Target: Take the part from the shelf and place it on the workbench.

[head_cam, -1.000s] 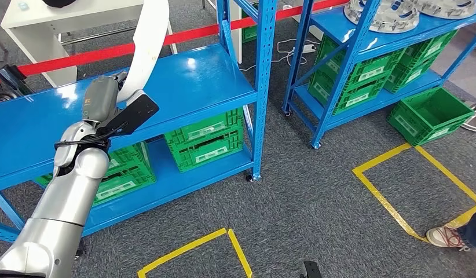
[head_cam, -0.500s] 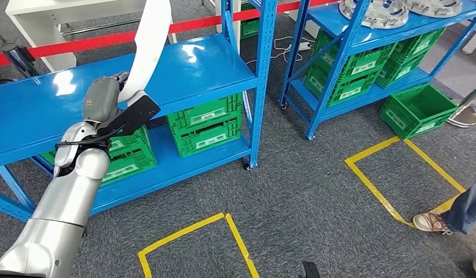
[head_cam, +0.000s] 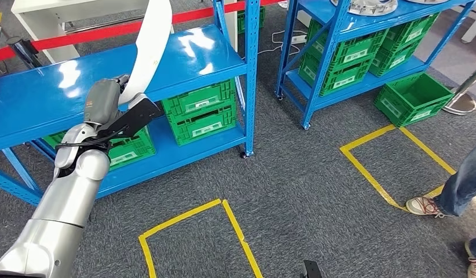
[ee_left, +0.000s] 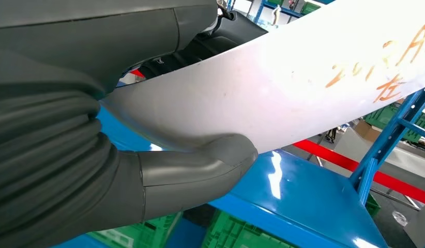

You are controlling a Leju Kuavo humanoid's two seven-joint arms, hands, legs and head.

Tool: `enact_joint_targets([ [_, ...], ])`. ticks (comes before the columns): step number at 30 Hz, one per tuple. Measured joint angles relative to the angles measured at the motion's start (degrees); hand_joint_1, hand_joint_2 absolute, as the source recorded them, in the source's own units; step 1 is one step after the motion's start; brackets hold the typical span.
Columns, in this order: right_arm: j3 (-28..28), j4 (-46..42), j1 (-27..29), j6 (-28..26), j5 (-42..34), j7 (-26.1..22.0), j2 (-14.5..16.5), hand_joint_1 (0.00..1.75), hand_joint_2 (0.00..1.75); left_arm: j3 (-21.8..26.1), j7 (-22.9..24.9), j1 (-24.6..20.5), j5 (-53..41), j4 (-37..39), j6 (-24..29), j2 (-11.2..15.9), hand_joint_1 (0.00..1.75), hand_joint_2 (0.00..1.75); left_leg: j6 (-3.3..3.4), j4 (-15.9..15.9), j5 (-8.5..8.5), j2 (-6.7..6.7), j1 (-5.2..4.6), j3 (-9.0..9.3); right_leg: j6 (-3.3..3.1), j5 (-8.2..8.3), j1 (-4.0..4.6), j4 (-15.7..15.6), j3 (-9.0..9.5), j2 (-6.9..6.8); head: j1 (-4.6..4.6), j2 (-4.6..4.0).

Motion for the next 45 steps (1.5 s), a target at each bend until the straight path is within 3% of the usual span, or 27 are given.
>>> enact_joint_targets([
  [2,-0.02,0.0,-0.01,0.1,-0.09,-0.22,0.0,0.0,0.0,-0.02,0.14,-0.12,-0.07,-0.07,-0.09,-0.12,1.75,1.75,0.81,-5.46,-1.88,-0.07,-0.32,3.2,0.78,1.04,0.08,-0.14,-0.42,-0.02,0.03,0.0],
  [4,-0.06,0.0,0.03,0.24,-0.24,-0.49,0.0,0.0,0.0,-0.03,0.45,-0.14,-0.06,0.07,-0.45,-0.11,1.75,1.75,1.88,-6.35,-1.56,0.02,-0.49,3.06,1.63,1.96,-0.08,-0.52,-0.46,-0.02,-0.1,0.0],
  [5,-0.1,0.0,0.08,0.26,-0.29,-0.51,0.0,0.0,0.0,-0.03,0.58,-0.16,-0.04,0.19,-0.65,-0.1,1.75,1.75,2.45,-6.4,-1.04,0.13,-0.45,2.91,1.97,1.62,-0.21,-0.15,-0.7,0.01,-0.16,0.0],
  [7,-0.19,0.0,0.17,0.27,-0.24,-0.4,0.0,0.0,0.0,-0.03,0.73,-0.18,-0.07,0.43,-0.89,-0.12,1.75,1.75,3.32,-6.57,0.12,0.32,-0.3,2.23,2.44,-1.55,-0.33,3.67,-2.29,0.09,-0.13,0.0],
  [9,-0.25,0.0,0.2,0.28,-0.14,-0.22,0.0,0.0,0.0,-0.03,0.82,-0.04,-0.28,0.68,-0.91,-0.1,1.75,1.75,3.63,-6.42,1.13,0.33,-0.41,0.97,2.75,-6.43,-0.31,11.33,-5.0,0.14,-0.04,0.0],
  [10,-0.27,0.0,0.21,0.34,-0.15,-0.17,0.0,0.0,0.0,-0.03,0.87,0.1,-0.4,0.81,-0.91,-0.07,1.75,1.75,3.62,-6.28,1.57,0.32,-0.48,0.28,2.84,-8.06,-0.3,14.55,-5.88,0.14,-0.04,0.0],
  [11,-0.3,0.0,0.23,0.46,-0.22,-0.14,0.0,0.0,0.0,-0.03,0.91,0.27,-0.49,0.91,-0.92,-0.02,1.75,1.75,3.57,-6.1,1.91,0.31,-0.53,-0.34,2.83,-8.64,-0.29,15.9,-5.76,0.14,-0.03,0.0],
  [12,-0.34,0.0,0.25,0.72,-0.33,-0.13,0.0,0.0,0.0,-0.03,0.95,0.4,-0.53,0.97,-0.98,0.06,1.75,1.75,3.48,-5.86,2.15,0.31,-0.56,-0.88,2.73,-8.2,-0.26,14.73,-4.28,0.13,-0.03,0.0],
  [15,-0.48,0.0,0.2,1.48,-0.7,-0.05,-0.05,0.0,0.0,-0.03,0.98,0.46,-0.57,0.87,-1.25,0.26,1.75,1.75,3.12,-5.07,2.47,0.72,-0.66,-1.88,1.83,-5.44,0.11,3.47,3.52,-0.72,-0.05,0.0],
  [16,-0.54,0.0,0.15,1.66,-0.83,0.03,-0.08,0.0,0.0,-0.03,0.98,0.43,-0.57,0.83,-1.33,0.31,1.75,1.75,2.89,-4.95,2.55,0.92,-0.73,-2.01,1.49,-5.05,0.31,1.15,4.87,-1.01,-0.04,0.0],
  [19,-0.89,0.0,0.02,2.17,-1.26,0.43,-0.1,0.0,0.0,-0.03,0.98,0.41,-0.58,0.78,-1.67,0.4,1.75,1.75,1.9,-5.14,2.87,1.45,-0.84,-2.12,0.64,-4.4,0.5,0.16,5.0,-0.52,-0.03,0.0],
  [21,-1.18,0.0,0.04,2.23,-1.48,0.8,-0.08,0.0,0.0,-0.03,0.96,0.39,-0.59,0.71,-1.92,0.42,1.75,1.75,1.22,-3.99,1.83,1.21,-0.78,-2.75,0.01,-3.81,0.15,-0.27,4.85,0.03,-0.15,0.0],
  [24,-1.39,0.0,0.08,2.21,-1.51,1.25,-0.07,0.0,0.0,-0.03,0.8,0.55,-0.59,0.67,-2.17,0.44,1.75,1.75,0.42,4.93,-3.49,0.34,-0.46,-6.47,-0.52,-3.25,-0.13,-0.5,4.45,0.84,-0.4,0.0],
  [26,-1.41,0.0,0.18,2.19,-1.33,1.51,-0.07,0.0,0.0,-0.03,0.73,1.01,-0.59,0.68,-2.34,0.45,1.75,1.75,0.15,10.07,-5.22,0.26,-0.23,-8.47,-0.45,-3.0,-0.17,-0.43,4.1,1.6,-0.41,0.0],
  [27,-1.42,0.0,0.26,2.17,-1.22,1.61,-0.06,0.0,0.0,-0.03,0.7,1.19,-0.59,0.67,-2.39,0.46,1.75,1.75,0.11,9.77,-4.51,0.2,-0.11,-8.11,-0.33,-2.87,-0.21,-0.37,3.94,2.06,-0.42,0.0],
  [28,-1.42,0.0,0.33,2.15,-1.14,1.69,-0.04,0.0,0.0,-0.03,0.67,1.3,-0.58,0.61,-2.4,0.47,1.75,1.75,0.11,7.36,-2.93,0.0,0.02,-6.74,-0.19,-2.77,-0.26,-0.28,3.82,2.54,-0.41,0.0],
  [30,-1.42,0.0,0.34,2.12,-0.9,1.91,0.01,0.0,0.0,-0.03,0.43,1.35,-0.49,0.38,-2.31,0.57,1.75,1.75,0.15,-0.52,0.14,-2.07,0.35,-2.61,0.26,-2.6,-0.33,0.01,3.51,3.45,-0.4,0.0],
  [32,-1.41,0.0,0.25,2.12,-0.58,2.35,0.02,0.0,0.0,-0.03,0.07,1.52,-0.39,0.12,-2.16,0.71,1.75,1.75,0.47,-4.87,1.09,-3.99,0.45,-0.45,1.06,-2.21,-0.38,0.13,2.94,4.37,-0.37,0.0],
  [33,-1.41,0.0,0.26,2.12,-0.42,2.61,0.03,0.0,0.0,-0.03,-0.13,1.73,-0.36,0.07,-2.13,0.78,1.75,1.75,0.78,-5.08,1.0,-4.16,0.32,-0.37,1.56,-1.92,-0.46,0.02,2.67,4.88,-0.35,0.0],
  [35,-1.4,0.0,0.44,2.1,-0.11,2.99,0.03,0.0,0.0,-0.02,-0.54,2.11,-0.22,0.02,-2.11,0.81,1.75,1.75,1.7,-5.29,1.45,-2.96,0.23,-0.47,2.36,-1.56,-0.68,-0.16,2.32,5.23,-0.35,0.0],
  [37,-1.4,0.0,0.53,2.09,0.09,3.14,0.04,0.0,0.0,-0.01,-0.91,2.19,0.01,0.03,-2.11,0.79,1.75,1.75,2.53,-5.62,1.9,-1.75,0.36,-0.55,2.85,-3.13,-0.55,2.21,1.09,3.25,-0.1,0.0],
  [39,-1.4,0.0,0.41,2.1,0.19,3.15,0.04,0.0,0.0,-0.01,-1.16,2.2,0.16,0.14,-2.11,0.83,1.75,1.75,2.88,-5.63,2.06,-0.46,0.24,-0.77,3.11,-6.85,-0.37,9.07,-1.98,1.02,0.17,0.0],
  [41,-1.39,0.0,0.37,1.96,0.3,2.98,0.03,0.0,0.0,-0.01,-1.52,2.26,0.25,0.41,-2.11,0.93,1.75,1.75,2.99,-5.47,2.07,0.95,0.04,-1.06,3.19,-9.2,-0.34,15.34,-4.66,0.59,0.2,0.0],
  [42,-1.38,0.0,0.42,1.79,0.34,2.66,-0.01,0.0,0.0,-0.01,-1.8,2.26,0.36,0.55,-2.11,0.93,1.75,1.75,3.02,-5.38,2.06,1.65,-0.03,-1.16,3.12,-8.91,-0.31,15.72,-4.59,0.5,0.2,0.0],
  [43,-1.38,0.0,0.46,1.58,0.36,2.1,-0.12,0.0,0.0,-0.01,-2.12,2.21,0.51,0.64,-2.11,0.9,1.75,1.75,3.02,-5.3,2.03,2.3,-0.09,-1.22,2.95,-7.62,-0.25,13.55,-3.21,0.27,0.21,0.0],
  [45,-1.37,0.0,0.39,1.26,0.34,0.72,-0.55,0.0,0.0,-0.02,-2.86,1.99,0.99,0.68,-2.04,0.73,1.75,1.75,2.9,-5.16,1.91,3.48,-0.31,-1.24,2.32,-4.64,0.19,5.64,1.42,-1.44,0.2,0.0],
])
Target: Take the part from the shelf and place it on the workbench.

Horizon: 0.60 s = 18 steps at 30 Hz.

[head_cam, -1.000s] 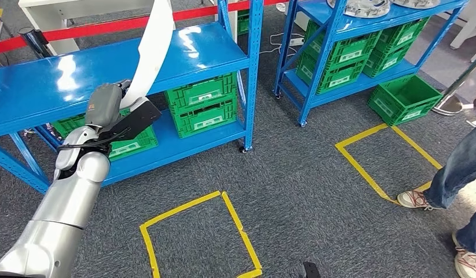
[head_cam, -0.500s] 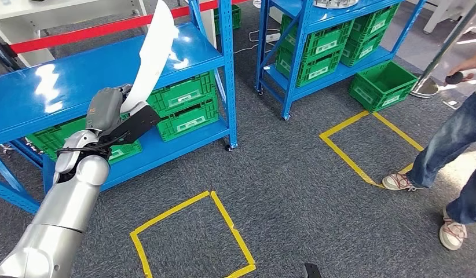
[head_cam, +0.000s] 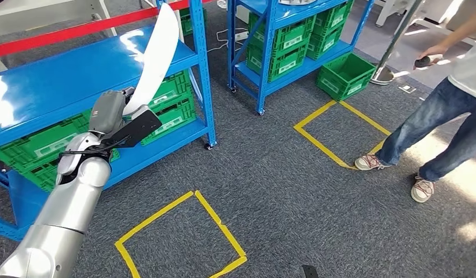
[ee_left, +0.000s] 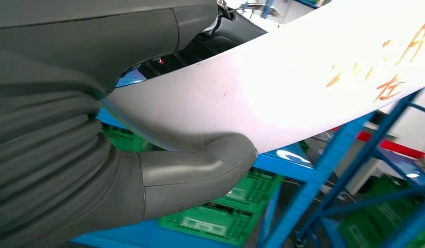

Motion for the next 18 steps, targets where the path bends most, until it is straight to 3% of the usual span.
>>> enact_joint_targets([
  [2,0.01,0.0,-0.21,-0.09,-0.01,-0.98,-0.47,0.0,0.0,-0.01,-0.63,-0.24,0.46,-0.03,0.11,-0.18,1.75,1.75,-0.38,0.07,-0.11,0.95,-0.3,-0.01,-0.75,1.19,0.53,-5.01,2.51,-1.35,-0.03,0.0],
  [4,0.01,-0.01,-0.25,-0.14,-0.16,-1.32,-0.84,0.0,0.0,-0.02,-0.94,-0.33,0.72,-0.05,0.16,-0.41,1.75,1.75,-0.92,-0.08,-0.11,1.86,-0.47,0.11,-1.33,1.34,0.65,-5.68,2.39,-0.72,-0.04,0.0],
  [6,-0.01,-0.02,-0.13,-0.22,-0.64,-1.31,-1.12,0.0,0.0,-0.02,-1.05,-0.37,0.78,-0.16,0.15,-0.64,1.75,1.75,-1.6,0.41,-0.69,1.09,-0.36,-0.15,-1.94,1.7,0.3,-6.01,2.35,0.24,-0.06,0.0],
  [7,-0.02,-0.02,-0.14,-0.25,-0.86,-1.18,-1.22,0.0,0.0,-0.02,-1.08,-0.41,0.79,-0.25,0.13,-0.69,1.75,1.75,-1.9,1.8,-1.71,-0.08,-0.28,-0.74,-2.24,1.9,0.09,-6.19,2.36,0.67,-0.07,0.0],
  [9,-0.03,-0.02,-0.24,-0.4,-1.02,-0.44,-1.31,0.0,0.0,-0.03,-0.97,-0.36,0.81,-0.34,0.03,-0.72,1.75,1.75,-2.3,8.2,-5.29,-2.58,-0.08,-3.49,-2.61,2.08,-0.09,-6.29,2.3,1.65,-0.1,0.0],
  [11,-0.03,-0.02,-0.23,-0.73,-1.02,0.36,-1.33,0.0,0.0,-0.05,-0.68,-0.06,0.82,-0.35,-0.12,-0.74,1.75,1.75,-2.45,15.02,-7.87,-3.21,0.01,-6.52,-2.7,2.14,-0.1,-6.26,2.21,2.92,-0.11,0.0],
  [12,-0.03,-0.02,-0.15,-0.87,-1.02,0.59,-1.33,0.0,0.0,-0.07,-0.57,0.08,0.82,-0.36,-0.21,-0.8,1.75,1.75,-2.46,15.95,-7.62,-3.26,0.07,-6.95,-2.68,2.17,-0.12,-6.22,2.19,3.58,-0.11,0.0],
  [13,-0.04,-0.02,-0.08,-0.99,-1.02,0.73,-1.33,0.0,0.0,-0.08,-0.5,0.17,0.82,-0.41,-0.28,-0.88,1.75,1.75,-2.43,14.51,-6.24,-3.38,0.15,-6.26,-2.62,2.21,-0.16,-6.15,2.19,4.24,-0.11,0.0],
  [14,-0.04,-0.02,-0.05,-1.05,-1.02,0.8,-1.34,0.0,0.0,-0.1,-0.48,0.18,0.82,-0.52,-0.34,-0.99,1.75,1.75,-2.39,11.08,-4.14,-3.8,0.28,-4.6,-2.51,2.24,-0.21,-6.06,2.19,4.91,-0.1,0.0],
  [16,-0.04,-0.02,-0.12,-1.1,-1.02,0.86,-1.35,0.0,0.0,-0.11,-0.45,0.12,0.83,-0.8,-0.38,-1.13,1.75,1.75,-2.3,3.52,-1.21,-6.41,0.65,-0.92,-2.03,2.32,-0.28,-5.76,1.93,6.19,-0.08,0.0],
  [18,-0.04,-0.02,-0.21,-1.11,-1.03,0.88,-1.39,0.0,0.0,-0.13,-0.42,0.15,0.84,-0.97,-0.43,-1.26,1.75,1.75,-2.07,0.34,-0.75,-8.22,0.78,0.49,-1.2,2.65,-0.39,-5.67,1.31,7.39,-0.06,0.0],
])
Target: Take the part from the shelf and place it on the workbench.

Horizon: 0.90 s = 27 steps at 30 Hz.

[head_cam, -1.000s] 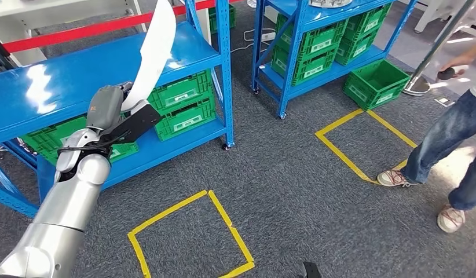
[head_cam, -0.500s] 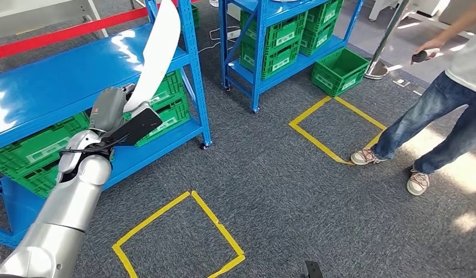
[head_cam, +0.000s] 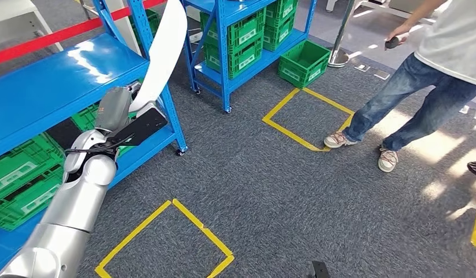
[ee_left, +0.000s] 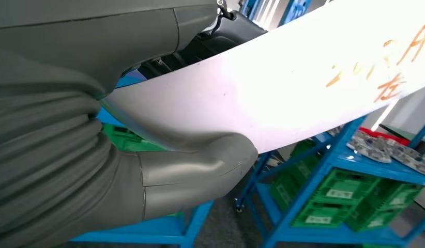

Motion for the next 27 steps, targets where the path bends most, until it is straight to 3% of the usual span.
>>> enact_joint_targets([
  [2,-0.03,0.0,0.2,-0.16,-0.2,0.2,-0.07,0.0,0.0,-0.04,0.13,0.06,0.02,-0.18,-0.17,-0.32,1.75,1.75,0.62,-0.27,0.23,0.86,-0.12,-0.07,0.87,0.5,-0.2,-0.26,-0.49,1.16,-0.03,0.0],
  [3,-0.09,0.0,0.35,-0.41,-0.37,0.47,-0.13,0.0,0.0,-0.09,0.26,0.03,0.04,-0.34,-0.38,-0.67,1.75,1.75,1.03,-0.44,0.42,1.46,-0.1,-0.06,1.2,0.47,-0.21,-0.15,-0.7,0.88,0.0,0.0],
  [5,-0.24,0.0,0.4,-1.21,-0.69,1.48,-0.23,0.0,0.0,-0.37,0.62,-0.06,0.09,-0.82,-1.08,-1.82,1.75,1.75,1.79,-0.86,0.79,2.73,0.09,0.0,1.74,-1.36,-0.01,2.85,-2.22,-1.73,0.39,0.0],
  [7,-0.4,0.0,0.22,-2.1,-0.85,2.55,-0.25,0.0,0.0,-0.9,1.28,-0.1,-0.02,-1.11,-1.87,-3.03,1.75,1.75,2.17,-0.86,0.81,4.08,-0.07,-0.02,2.11,-4.83,0.08,9.85,-5.49,-4.6,0.76,0.0],
  [9,-0.56,0.0,0.24,-2.8,-0.9,3.14,-0.25,0.0,0.0,-1.57,1.99,-0.1,-0.34,-1.14,-2.36,-4.05,1.75,1.75,2.32,-0.71,0.67,5.59,-0.21,-0.08,2.26,-6.48,0.06,15.07,-7.89,-5.32,0.77,0.0],
  [10,-0.65,-0.01,0.33,-3.06,-0.9,3.32,-0.27,0.0,0.0,-1.89,2.22,-0.13,-0.46,-1.14,-2.47,-4.54,1.75,1.75,2.33,-0.64,0.59,6.31,-0.24,-0.1,2.24,-5.94,0.06,14.96,-7.72,-5.46,0.77,0.0],
  [11,-0.77,-0.02,0.43,-3.41,-0.98,3.54,-0.32,0.0,0.0,-2.21,2.31,-0.25,-0.58,-1.1,-2.5,-5.16,1.75,1.75,2.28,-0.56,0.48,6.99,-0.25,-0.1,2.17,-4.54,0.06,12.54,-6.34,-5.74,0.77,0.0],
  [13,-1.1,-0.07,0.47,-4.24,-1.47,3.96,-0.43,0.0,0.0,-2.76,2.3,-0.96,-0.69,-0.89,-2.53,-6.63,1.75,1.75,1.98,-0.33,0.18,8.13,-0.42,-0.11,1.81,-1.6,0.27,4.78,-2.02,-7.4,0.77,0.0],
  [15,-1.5,-0.09,0.35,-5.13,-2.26,4.12,-0.47,0.0,0.0,-3.33,2.36,-2.18,-0.7,-0.51,-2.7,-8.23,1.75,1.75,1.47,-0.19,-0.11,8.88,-0.7,-0.1,1.19,-0.56,0.59,0.32,0.24,-8.59,0.74,0.0],
  [18,-2.24,-0.09,0.37,-5.78,-3.17,3.71,-0.46,0.0,0.0,-4.6,3.08,-3.74,-0.1,0.03,-3.13,-10.39,1.75,1.75,0.52,-0.41,-0.47,9.61,-0.82,0.34,0.23,-0.57,0.52,-0.16,0.2,-7.41,0.74,0.0],
  [20,-2.63,-0.09,0.31,-5.49,-3.16,3.07,-0.45,0.0,0.0,-5.15,3.53,-4.4,0.26,0.43,-3.19,-10.86,1.75,1.75,-0.05,1.53,-2.02,7.9,-0.71,-0.34,-0.43,-0.31,0.13,-0.52,0.37,-6.46,0.72,0.0],
  [22,-2.7,-0.1,0.15,-4.44,-2.57,2.03,-0.46,0.0,0.0,-5.31,3.46,-4.76,0.42,1.16,-2.73,-10.16,1.75,1.75,-0.33,7.94,-5.4,5.63,-0.58,-3.23,-0.88,-0.18,0.03,-0.59,0.4,-5.23,0.69,0.0],
  [23,-2.69,-0.11,0.09,-3.9,-2.26,1.53,-0.48,0.0,0.0,-5.33,3.22,-4.8,0.46,1.64,-2.39,-9.56,1.75,1.75,-0.38,11.82,-6.98,5.11,-0.56,-5.08,-0.99,-0.16,0.06,-0.57,0.39,-4.44,0.69,0.0],
  [24,-2.68,-0.11,0.1,-3.52,-2.07,1.22,-0.5,0.0,0.0,-5.35,2.9,-4.73,0.5,2.11,-2.08,-8.9,1.75,1.75,-0.35,14.34,-7.54,4.97,-0.57,-6.43,-1.02,-0.16,0.1,-0.55,0.39,-3.66,0.68,0.0],
  [25,-2.68,-0.11,0.17,-3.23,-1.94,0.99,-0.54,0.0,0.0,-5.37,2.6,-4.66,0.52,2.53,-1.78,-8.28,1.75,1.75,-0.23,15.04,-7.05,4.86,-0.58,-7.02,-1.04,-0.15,0.14,-0.5,0.39,-2.92,0.67,0.0],
  [27,-2.67,-0.11,0.32,-2.68,-1.56,0.37,-0.63,0.0,0.0,-5.37,2.1,-4.62,0.47,3.06,-0.95,-7.27,1.75,1.75,0.3,9.74,-3.11,4.12,-0.62,-5.05,-1.02,-0.15,0.23,-0.38,0.41,-1.63,0.67,0.0],
])
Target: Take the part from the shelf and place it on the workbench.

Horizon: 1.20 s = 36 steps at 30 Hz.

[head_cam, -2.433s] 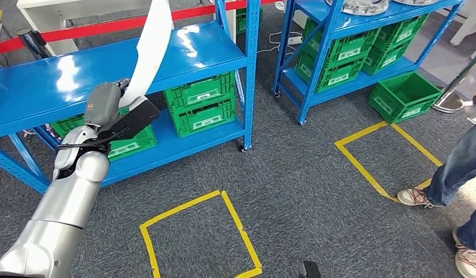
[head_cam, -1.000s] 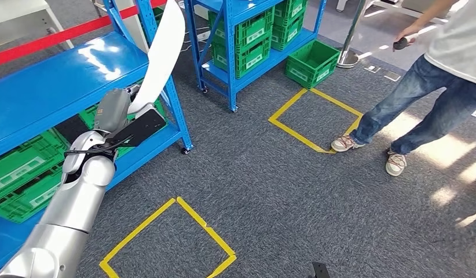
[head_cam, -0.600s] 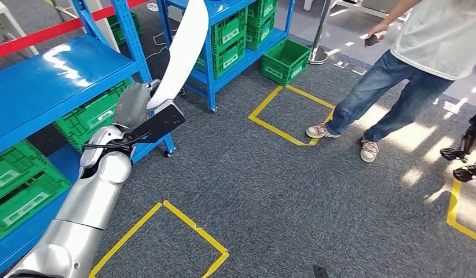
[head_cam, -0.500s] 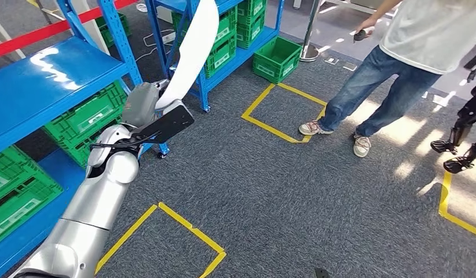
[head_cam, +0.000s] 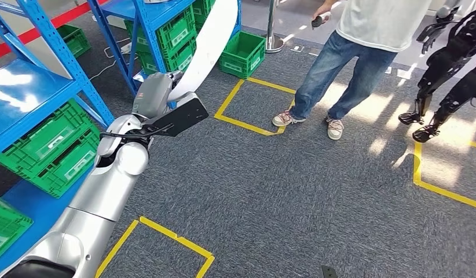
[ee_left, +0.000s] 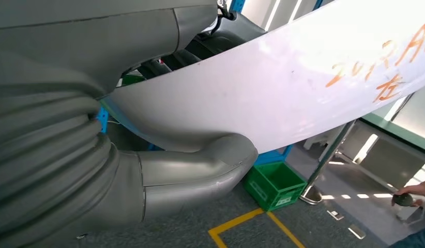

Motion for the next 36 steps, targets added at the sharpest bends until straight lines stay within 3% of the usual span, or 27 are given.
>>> enact_joint_targets([
  [2,0.06,0.0,-0.04,0.74,0.38,-0.72,-0.14,0.0,0.0,0.01,-0.78,-0.06,-0.03,0.33,1.07,0.93,1.75,1.75,0.55,-7.35,3.22,-2.04,-0.02,3.18,0.23,0.08,0.0,0.14,-0.15,1.08,0.05,0.0],
  [3,0.1,-0.01,-0.11,1.1,0.48,-0.88,-0.26,0.0,0.0,0.03,-1.22,-0.06,0.01,0.52,1.41,1.44,1.75,1.75,0.68,-9.45,3.84,-2.8,-0.09,4.13,0.5,0.2,-0.12,0.17,-0.35,1.59,0.08,0.0],
  [4,0.14,-0.02,-0.12,1.38,0.51,-0.87,-0.37,0.0,0.0,0.06,-1.52,-0.03,0.05,0.73,1.55,1.88,1.75,1.75,0.77,-10.16,3.79,-3.11,-0.23,4.46,0.88,0.35,-0.3,0.14,-0.55,2.09,0.08,0.0],
  [6,0.18,-0.06,0.05,1.69,0.51,-0.43,-0.65,0.0,0.0,0.11,-1.62,0.04,-0.12,1.0,1.54,2.34,1.75,1.75,1.13,-10.56,4.11,-2.28,-0.29,4.65,1.69,0.6,-0.52,-0.07,-0.82,2.82,0.09,0.0],
  [8,0.19,-0.09,0.14,1.74,0.51,0.22,-0.87,0.0,0.0,0.14,-1.28,0.06,-0.55,0.97,1.36,2.37,1.75,1.75,1.82,-11.18,4.56,-1.22,0.0,4.88,2.31,-0.41,-0.25,1.37,-1.59,0.87,0.35,0.0],
  [10,0.22,-0.11,-0.08,1.75,0.58,0.74,-0.96,0.0,0.0,0.18,-0.78,0.25,-0.88,0.69,0.86,2.49,1.75,1.75,2.27,-11.46,4.72,0.1,0.1,4.98,2.87,-3.57,-0.08,7.3,-4.43,-2.38,0.69,0.0],
  [12,0.31,-0.11,-0.21,1.79,0.71,1.08,-0.96,0.0,0.0,0.23,-0.44,0.86,-1.05,0.43,0.1,2.73,1.75,1.75,2.41,-11.33,4.6,1.63,0.04,4.92,3.35,-6.37,-0.24,14.5,-7.91,-3.67,0.77,0.0],
  [13,0.34,-0.11,-0.17,1.8,0.77,1.17,-0.97,0.0,0.0,0.24,-0.4,1.22,-1.1,0.34,-0.27,2.8,1.75,1.75,2.4,-11.25,4.5,2.36,0.04,4.9,3.5,-6.48,-0.33,15.93,-8.55,-3.87,0.78,0.0],
  [14,0.36,-0.11,-0.12,1.81,0.82,1.23,-1.01,0.0,0.0,0.24,-0.43,1.5,-1.16,0.24,-0.55,2.81,1.75,1.75,2.31,-11.14,4.38,3.03,0.05,4.89,3.58,-5.47,-0.4,14.73,-7.85,-4.08,0.79,0.0],
  [16,0.37,-0.12,-0.13,1.81,0.87,1.28,-1.15,0.0,0.0,0.24,-0.47,1.71,-1.22,-0.11,-0.8,2.78,1.75,1.75,1.93,-10.76,4.0,4.25,0.06,4.9,3.47,-2.25,-0.43,6.98,-3.65,-5.48,0.8,0.0],
  [18,0.39,-0.13,-0.23,1.82,0.92,1.31,-1.25,0.0,0.0,0.25,-0.49,1.68,-1.29,-0.5,-0.85,2.78,1.75,1.75,1.28,-10.37,3.53,5.21,-0.21,4.91,2.79,-0.47,-0.15,1.06,-0.52,-6.89,0.75,0.0],
  [19,0.4,-0.13,-0.26,1.82,0.95,1.32,-1.26,0.0,0.0,0.26,-0.53,1.67,-1.34,-0.63,-0.87,2.75,1.75,1.75,0.94,-10.34,3.4,5.62,-0.34,4.99,2.32,-0.42,0.02,0.31,-0.24,-7.03,0.73,0.0],
  [21,0.4,-0.13,-0.19,1.81,0.96,1.32,-1.26,0.0,0.0,0.26,-0.72,1.66,-1.48,-0.71,-1.0,2.63,1.75,1.75,0.31,-10.57,3.25,6.44,-0.44,5.3,1.51,-0.22,0.07,0.32,-0.3,-5.9,0.69,0.0],
  [23,0.4,-0.13,-0.08,1.74,0.86,1.16,-1.27,0.0,0.0,0.26,-1.25,1.58,-1.58,-0.78,-1.43,2.39,1.75,1.75,-0.26,-9.4,2.1,5.43,-0.24,5.0,0.85,0.02,-0.17,-0.04,-0.15,-4.91,0.61,0.0],
  [24,0.4,-0.14,-0.11,1.66,0.74,1.01,-1.28,0.0,0.0,0.26,-1.6,1.53,-1.62,-0.78,-1.74,2.25,1.75,1.75,-0.49,-7.17,0.66,4.14,-0.11,4.08,0.52,0.15,-0.32,-0.21,-0.05,-4.46,0.55,0.0],
  [26,0.4,-0.15,-0.23,1.54,0.52,0.68,-1.3,0.0,0.0,0.26,-2.17,1.54,-1.69,-0.58,-2.34,1.97,1.75,1.75,-0.73,0.17,-3.08,1.55,0.02,0.78,0.14,0.22,-0.35,-0.24,-0.1,-3.46,0.45,0.0],
  [27,0.4,-0.15,-0.27,1.51,0.47,0.52,-1.3,0.0,0.0,0.26,-2.36,1.64,-1.72,-0.38,-2.57,1.79,1.75,1.75,-0.77,3.71,-4.32,1.05,0.02,-0.93,0.08,0.24,-0.31,-0.23,-0.12,-2.78,0.46,0.0],
  [28,0.4,-0.15,-0.24,1.51,0.46,0.43,-1.31,0.0,0.0,0.26,-2.53,1.73,-1.73,-0.18,-2.7,1.59,1.75,1.75,-0.74,5.61,-4.5,0.83,0.01,-1.96,0.08,0.24,-0.28,-0.2,-0.13,-2.07,0.47,0.0],
  [29,0.39,-0.15,-0.2,1.53,0.49,0.39,-1.31,0.0,0.0,0.26,-2.72,1.79,-1.73,-0.01,-2.76,1.3,1.75,1.75,-0.63,5.28,-3.49,0.69,0.02,-1.96,0.09,0.25,-0.26,-0.16,-0.13,-1.33,0.47,0.0],
  [30,0.39,-0.15,-0.16,1.55,0.55,0.41,-1.32,0.0,0.0,0.26,-2.9,1.8,-1.73,0.08,-2.75,0.96,1.75,1.75,-0.44,2.83,-1.56,0.4,0.02,-0.96,0.14,0.27,-0.26,-0.09,-0.12,-0.56,0.48,0.0],
  [32,0.44,-0.15,-0.19,1.6,0.77,0.52,-1.32,0.0,0.0,0.26,-3.2,1.7,-1.72,0.11,-2.71,0.48,1.75,1.75,0.07,-5.04,2.36,-1.7,0.13,2.52,0.42,0.3,-0.22,0.13,-0.23,0.85,0.49,0.0],
  [34,0.55,-0.15,-0.25,1.63,0.97,0.64,-1.35,0.0,0.0,0.25,-3.38,1.65,-1.71,0.11,-2.69,0.26,1.75,1.75,0.46,-9.48,3.53,-3.61,0.13,4.57,1.15,0.51,-0.36,0.23,-0.66,2.2,0.5,0.0],
  [36,0.71,-0.15,-0.03,1.63,1.08,0.73,-1.38,0.0,0.0,0.24,-3.39,1.64,-1.71,0.11,-2.68,0.0,1.75,1.75,0.94,-10.08,3.48,-3.24,-0.02,4.86,2.15,0.93,-0.69,-0.03,-1.08,3.46,0.49,0.0],
])
